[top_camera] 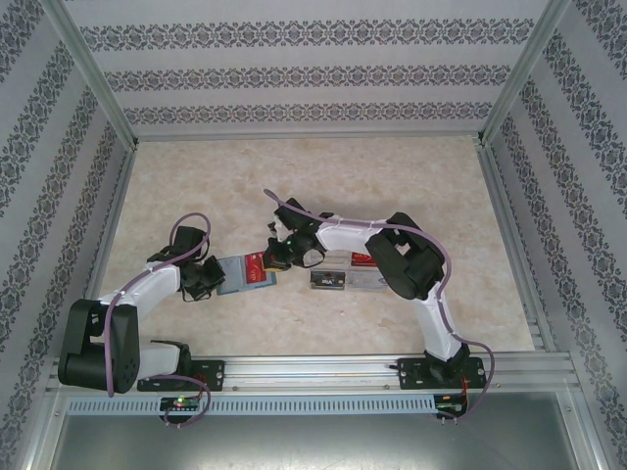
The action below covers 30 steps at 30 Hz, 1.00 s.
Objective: Take the credit cards out of the card holder
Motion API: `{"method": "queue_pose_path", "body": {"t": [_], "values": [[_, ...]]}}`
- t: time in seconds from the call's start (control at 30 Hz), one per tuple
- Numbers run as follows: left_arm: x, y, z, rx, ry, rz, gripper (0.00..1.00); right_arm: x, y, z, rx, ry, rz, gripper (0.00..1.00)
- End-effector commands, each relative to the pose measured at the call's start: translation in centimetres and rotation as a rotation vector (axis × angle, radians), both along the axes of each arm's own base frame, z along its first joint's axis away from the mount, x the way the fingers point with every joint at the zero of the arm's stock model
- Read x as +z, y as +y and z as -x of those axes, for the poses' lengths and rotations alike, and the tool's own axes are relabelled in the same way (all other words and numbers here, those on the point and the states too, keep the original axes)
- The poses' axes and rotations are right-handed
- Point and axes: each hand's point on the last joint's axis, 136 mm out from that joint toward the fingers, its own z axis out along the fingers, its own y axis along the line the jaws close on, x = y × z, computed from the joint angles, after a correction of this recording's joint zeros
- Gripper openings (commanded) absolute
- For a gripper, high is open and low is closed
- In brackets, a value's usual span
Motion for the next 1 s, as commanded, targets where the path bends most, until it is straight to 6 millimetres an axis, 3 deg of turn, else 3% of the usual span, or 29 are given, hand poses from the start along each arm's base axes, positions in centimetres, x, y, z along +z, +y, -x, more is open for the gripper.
{"method": "queue_pose_path", "body": {"t": [0.0, 0.27, 0.57, 0.7, 0.9, 0.97], "values": [[-1.0, 0.3, 1.2, -0.006, 0.063, -0.011, 0.0, 0.7, -1.7, -0.1, 0.001, -0.033, 0.036, 0.0], [-0.8, 0.3, 1.0, -0.007, 0.056, -0.008, 0.0, 6.2, -3.0, -0.1, 0.06, -0.138, 0.036, 0.0], [-0.3, 0.2, 0.5, -0.02, 0.041, -0.011, 0.0, 13.4, -6.6, 1.3, 0.212, -0.321, 0.121, 0.0], [0.4, -0.4, -0.3, -0.037, 0.004, 0.018, 0.01, 15.6, -10.0, 2.1, 0.328, -0.449, 0.246, 0.0], [2.7, -1.1, -1.6, -0.056, -0.096, 0.057, 0.15, 15.9, -17.1, 3.5, 0.582, -0.621, 0.513, 0.0], [3.5, -1.2, -1.9, -0.058, -0.119, 0.061, 0.22, 16.1, -18.5, 3.9, 0.638, -0.683, 0.552, 0.0]]}}
